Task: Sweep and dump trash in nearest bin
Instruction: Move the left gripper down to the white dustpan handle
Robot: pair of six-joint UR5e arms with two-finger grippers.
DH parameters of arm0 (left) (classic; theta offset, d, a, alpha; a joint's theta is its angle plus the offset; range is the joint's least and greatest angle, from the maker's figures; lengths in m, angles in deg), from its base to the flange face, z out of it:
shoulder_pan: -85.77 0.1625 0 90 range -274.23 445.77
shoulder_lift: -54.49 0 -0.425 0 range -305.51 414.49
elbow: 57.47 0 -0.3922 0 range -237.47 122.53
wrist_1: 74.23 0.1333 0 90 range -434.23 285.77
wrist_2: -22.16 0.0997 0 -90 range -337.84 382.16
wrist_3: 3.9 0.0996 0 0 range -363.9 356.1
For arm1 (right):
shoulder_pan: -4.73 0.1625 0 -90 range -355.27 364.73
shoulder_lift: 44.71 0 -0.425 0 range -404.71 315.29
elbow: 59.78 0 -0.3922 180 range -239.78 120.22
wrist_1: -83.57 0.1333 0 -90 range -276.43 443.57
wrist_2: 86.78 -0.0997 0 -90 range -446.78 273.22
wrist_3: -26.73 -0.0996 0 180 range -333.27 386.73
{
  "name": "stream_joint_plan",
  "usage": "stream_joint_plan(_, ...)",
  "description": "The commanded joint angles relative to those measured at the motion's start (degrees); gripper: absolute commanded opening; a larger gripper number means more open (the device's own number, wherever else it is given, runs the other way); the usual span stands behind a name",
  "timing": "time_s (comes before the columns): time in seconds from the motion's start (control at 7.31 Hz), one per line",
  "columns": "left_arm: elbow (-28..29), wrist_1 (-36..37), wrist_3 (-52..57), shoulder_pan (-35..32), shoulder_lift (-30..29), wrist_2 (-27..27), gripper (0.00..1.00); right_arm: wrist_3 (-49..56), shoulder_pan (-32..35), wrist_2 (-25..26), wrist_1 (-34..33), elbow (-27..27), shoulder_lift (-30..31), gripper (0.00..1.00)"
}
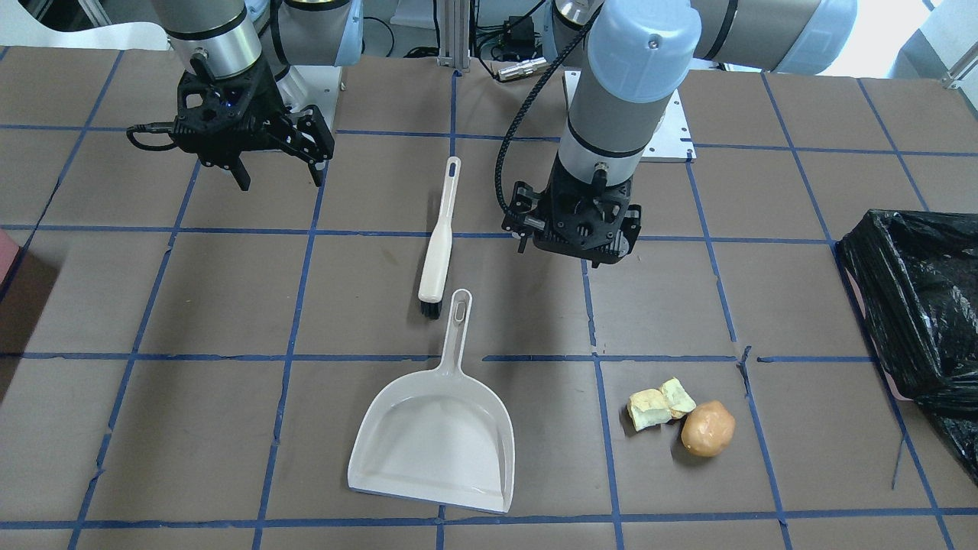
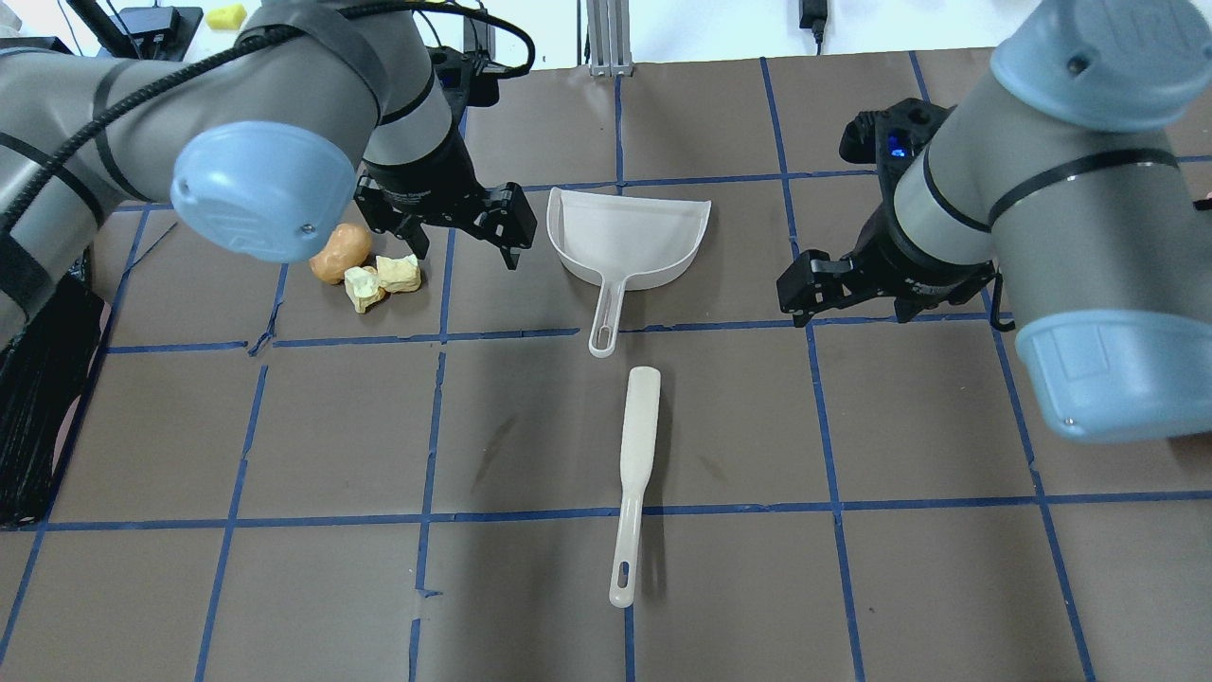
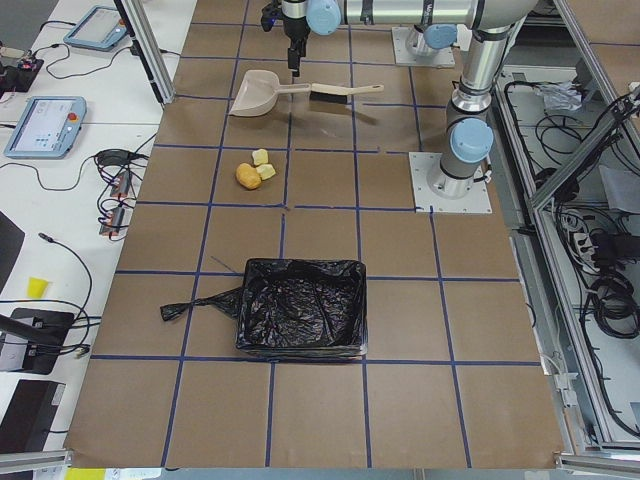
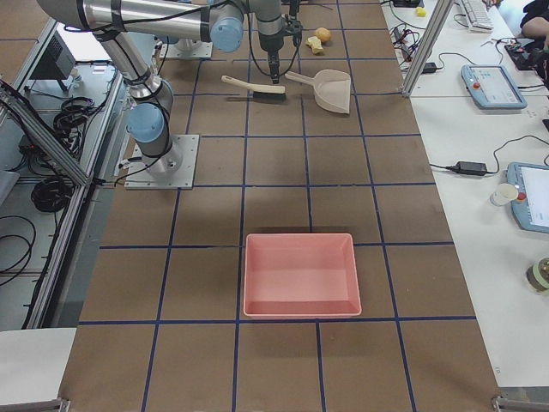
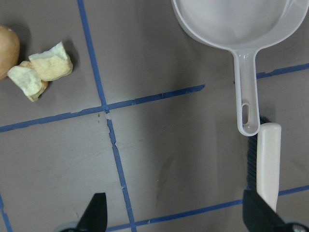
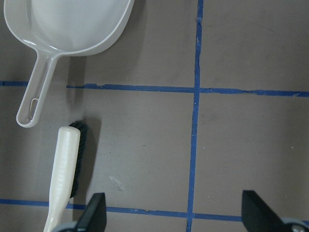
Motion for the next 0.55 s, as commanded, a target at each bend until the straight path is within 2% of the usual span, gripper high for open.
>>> stream_joint_plan(0.0, -5.06, 11.2, -0.18, -1.83, -1.93, -3.91, 0.99, 8.22, -3.81, 0.33, -3.62, -1.7, 0.77, 1.0)
stream_joint_plan(0.27, -5.69, 18.5, -1.31, -4.11, -6.22, -5.0, 0.99, 14.16, -12.94, -0.11, -2.75, -1.43, 1.03, 1.0)
stream_joint_plan(0.41, -5.69, 20.45, -2.63, -6.56, -8.6, -4.39, 0.99, 17.83, -13.68, -0.2, -3.44, -0.56, 0.69, 1.0)
